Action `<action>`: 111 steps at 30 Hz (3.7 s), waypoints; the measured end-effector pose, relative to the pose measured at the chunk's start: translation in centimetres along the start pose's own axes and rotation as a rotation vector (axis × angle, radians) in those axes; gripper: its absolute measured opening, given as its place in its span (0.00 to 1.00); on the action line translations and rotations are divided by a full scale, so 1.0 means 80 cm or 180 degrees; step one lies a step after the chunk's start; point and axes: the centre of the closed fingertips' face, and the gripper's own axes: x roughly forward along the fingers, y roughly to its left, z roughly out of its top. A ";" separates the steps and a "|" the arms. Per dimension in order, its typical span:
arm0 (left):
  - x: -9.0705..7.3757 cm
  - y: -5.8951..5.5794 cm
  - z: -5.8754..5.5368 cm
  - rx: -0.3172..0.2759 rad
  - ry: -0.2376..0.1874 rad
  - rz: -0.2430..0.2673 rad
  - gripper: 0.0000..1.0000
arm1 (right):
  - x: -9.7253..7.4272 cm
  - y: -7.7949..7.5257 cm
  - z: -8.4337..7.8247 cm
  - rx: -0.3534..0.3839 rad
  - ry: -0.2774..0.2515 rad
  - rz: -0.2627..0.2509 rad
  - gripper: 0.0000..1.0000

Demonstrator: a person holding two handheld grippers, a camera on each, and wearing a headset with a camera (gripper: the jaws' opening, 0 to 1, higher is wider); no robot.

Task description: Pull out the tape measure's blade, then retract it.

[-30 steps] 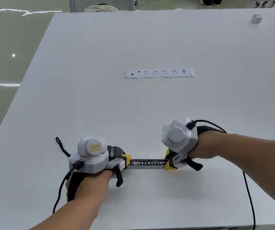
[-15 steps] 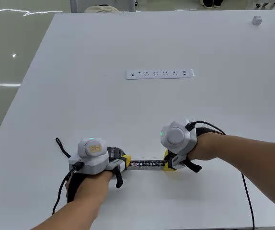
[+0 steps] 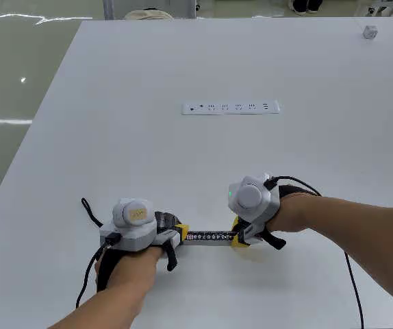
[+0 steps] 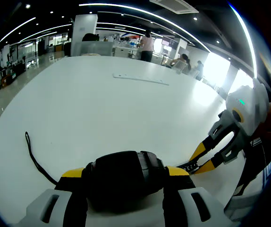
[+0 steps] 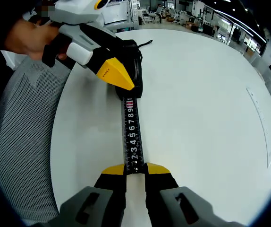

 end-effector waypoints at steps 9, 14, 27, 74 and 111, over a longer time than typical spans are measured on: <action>0.000 0.001 0.001 0.0005 -0.0005 -0.0003 0.61 | 0.002 0.001 0.010 0.0220 -0.0182 0.0019 0.14; 0.000 0.001 0.001 0.0007 -0.0005 -0.0004 0.61 | 0.004 0.001 0.014 0.0145 -0.0158 0.0027 0.14; -0.002 0.000 0.001 0.0001 -0.0016 -0.0003 0.61 | 0.010 -0.002 0.026 -0.0026 -0.0190 -0.0109 0.13; -0.002 0.001 0.000 -0.0066 -0.0020 -0.0006 0.61 | 0.023 -0.001 0.051 0.0103 -0.0278 -0.0019 0.13; -0.002 0.000 0.000 -0.0061 -0.0025 -0.0017 0.61 | 0.036 0.002 0.076 0.0187 -0.0357 -0.0008 0.13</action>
